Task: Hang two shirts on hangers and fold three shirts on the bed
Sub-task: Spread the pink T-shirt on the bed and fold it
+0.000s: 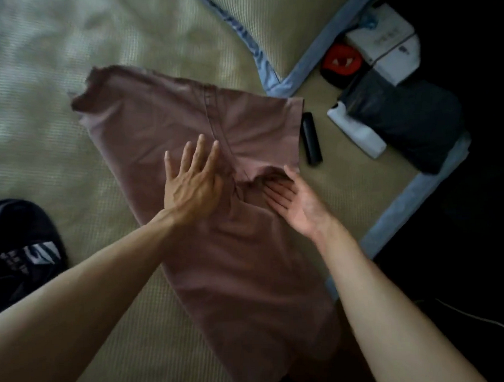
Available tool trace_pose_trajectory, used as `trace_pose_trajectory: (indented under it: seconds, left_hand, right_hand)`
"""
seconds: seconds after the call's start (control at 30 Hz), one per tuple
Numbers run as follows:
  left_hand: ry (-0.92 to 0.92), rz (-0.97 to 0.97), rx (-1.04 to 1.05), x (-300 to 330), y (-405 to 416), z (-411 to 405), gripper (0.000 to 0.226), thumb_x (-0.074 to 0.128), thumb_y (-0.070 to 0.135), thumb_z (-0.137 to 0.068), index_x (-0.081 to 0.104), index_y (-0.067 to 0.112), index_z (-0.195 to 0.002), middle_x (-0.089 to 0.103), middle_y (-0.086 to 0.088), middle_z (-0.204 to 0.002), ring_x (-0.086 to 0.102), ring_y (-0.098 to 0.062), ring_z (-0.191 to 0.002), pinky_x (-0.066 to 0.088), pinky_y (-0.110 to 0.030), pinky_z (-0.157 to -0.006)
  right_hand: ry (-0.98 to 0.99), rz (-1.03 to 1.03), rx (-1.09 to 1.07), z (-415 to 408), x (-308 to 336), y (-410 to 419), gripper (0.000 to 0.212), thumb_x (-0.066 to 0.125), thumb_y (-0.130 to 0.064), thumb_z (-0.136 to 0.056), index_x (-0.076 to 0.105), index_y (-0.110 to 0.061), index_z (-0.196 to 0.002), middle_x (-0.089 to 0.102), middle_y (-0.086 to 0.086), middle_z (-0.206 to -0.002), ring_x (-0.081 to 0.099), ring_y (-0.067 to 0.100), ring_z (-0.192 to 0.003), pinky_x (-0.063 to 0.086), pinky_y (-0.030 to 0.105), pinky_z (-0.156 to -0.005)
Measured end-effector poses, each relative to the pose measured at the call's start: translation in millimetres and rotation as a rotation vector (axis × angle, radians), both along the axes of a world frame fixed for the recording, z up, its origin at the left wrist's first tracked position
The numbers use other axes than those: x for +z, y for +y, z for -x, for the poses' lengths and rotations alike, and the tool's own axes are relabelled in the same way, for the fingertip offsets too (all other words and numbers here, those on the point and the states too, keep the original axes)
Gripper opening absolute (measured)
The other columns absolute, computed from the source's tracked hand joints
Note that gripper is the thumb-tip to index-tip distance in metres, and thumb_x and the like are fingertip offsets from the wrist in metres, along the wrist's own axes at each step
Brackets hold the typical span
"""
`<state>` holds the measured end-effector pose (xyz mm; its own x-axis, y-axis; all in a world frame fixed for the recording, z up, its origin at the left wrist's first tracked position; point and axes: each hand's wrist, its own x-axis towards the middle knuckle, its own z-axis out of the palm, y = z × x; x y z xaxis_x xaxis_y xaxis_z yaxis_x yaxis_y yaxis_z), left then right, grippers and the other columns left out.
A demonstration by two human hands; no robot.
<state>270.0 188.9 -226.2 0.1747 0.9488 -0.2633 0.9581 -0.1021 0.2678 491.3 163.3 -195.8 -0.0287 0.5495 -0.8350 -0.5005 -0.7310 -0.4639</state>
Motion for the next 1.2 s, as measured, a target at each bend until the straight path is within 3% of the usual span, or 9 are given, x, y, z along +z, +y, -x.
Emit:
trace_pose_trajectory:
  seconds: [0.13,0.33,0.6,0.73,0.87,0.93,1.0,1.1,1.2]
  left_hand:
    - [-0.001,-0.07,0.091,-18,46,-1,0.074,0.038,0.043,-0.1,0.008,0.024,-0.165,0.004,-0.004,-0.173,0.005,-0.029,-0.159,0.0,-0.069,-0.122]
    - [0.032,-0.095,0.141,-50,57,-26,0.088,0.035,0.069,-0.087,0.016,0.03,-0.164,0.008,-0.014,-0.171,0.0,-0.049,-0.155,-0.006,-0.08,-0.113]
    - [-0.031,-0.142,0.153,-55,61,-26,0.075,0.029,0.058,-0.099,0.019,0.022,-0.164,0.014,-0.01,-0.171,0.007,-0.039,-0.158,-0.003,-0.071,-0.12]
    - [-0.326,-0.31,0.31,-33,61,32,0.057,0.034,0.034,-0.102,0.04,0.016,-0.155,0.041,-0.006,-0.161,0.037,-0.025,-0.148,0.024,-0.05,-0.123]
    - [-0.25,-0.432,0.812,-16,19,119,0.049,0.053,0.022,-0.096,0.049,0.011,-0.144,0.051,-0.012,-0.147,0.048,-0.033,-0.13,0.036,-0.047,-0.112]
    - [-0.386,-0.331,1.006,-16,3,140,0.053,0.06,0.031,-0.097,0.047,0.01,-0.145,0.053,-0.01,-0.138,0.052,-0.03,-0.124,0.043,-0.046,-0.107]
    - [-0.601,-0.243,1.091,-15,5,147,0.059,0.069,0.034,-0.095,0.047,0.008,-0.143,0.057,-0.006,-0.126,0.058,-0.022,-0.113,0.049,-0.035,-0.099]
    - [-0.839,-0.111,1.106,-16,30,144,0.055,0.079,0.034,-0.087,0.054,0.015,-0.131,0.066,0.004,-0.112,0.065,-0.01,-0.099,0.053,-0.024,-0.088]
    - [-1.156,0.047,1.293,-21,69,147,0.044,0.085,0.026,-0.078,0.065,0.01,-0.114,0.075,-0.009,-0.11,0.074,-0.015,-0.085,0.06,-0.035,-0.079]
  right_hand:
    - [0.023,-0.055,-0.212,42,-27,51,0.058,0.08,-0.049,-0.077,0.065,-0.016,-0.123,0.071,0.003,-0.124,0.067,0.019,-0.114,0.047,0.043,-0.108]
    - [-0.115,-0.124,-0.576,63,-41,105,0.013,0.061,-0.025,-0.095,0.067,-0.021,-0.106,0.073,0.007,-0.108,0.07,0.023,-0.09,0.05,0.047,-0.097]
    - [-0.486,-0.251,-0.431,76,-17,110,0.03,0.076,-0.029,-0.084,0.068,-0.023,-0.113,0.073,-0.002,-0.108,0.071,0.007,-0.098,0.056,0.035,-0.095]
    - [-0.939,-0.886,0.216,119,0,93,0.029,0.061,-0.005,-0.088,0.057,-0.032,-0.077,0.065,-0.014,-0.072,0.059,-0.009,-0.065,0.048,0.011,-0.067]
    - [-1.037,-1.138,1.508,124,-21,75,0.064,0.05,-0.039,-0.085,0.046,-0.027,-0.148,0.033,0.001,-0.161,0.023,0.015,-0.151,0.017,0.043,-0.125]
    - [-0.854,-0.959,1.713,115,-13,87,0.075,0.063,-0.059,-0.08,0.045,-0.033,-0.148,0.02,-0.009,-0.165,0.009,0.007,-0.154,0.005,0.035,-0.126]
    - [-0.591,-0.788,1.367,110,10,104,0.057,0.066,-0.06,-0.077,0.069,-0.027,-0.124,0.056,-0.011,-0.143,0.045,0.002,-0.137,0.031,0.027,-0.118]
    - [-0.943,-0.578,0.786,99,-7,154,0.036,0.069,-0.053,-0.076,0.071,-0.022,-0.095,0.073,-0.008,-0.092,0.069,0.01,-0.091,0.056,0.041,-0.091]
    - [-0.781,-0.268,0.845,110,-26,183,0.034,0.084,-0.041,-0.071,0.073,-0.016,-0.091,0.078,0.003,-0.092,0.074,0.023,-0.09,0.059,0.048,-0.09]
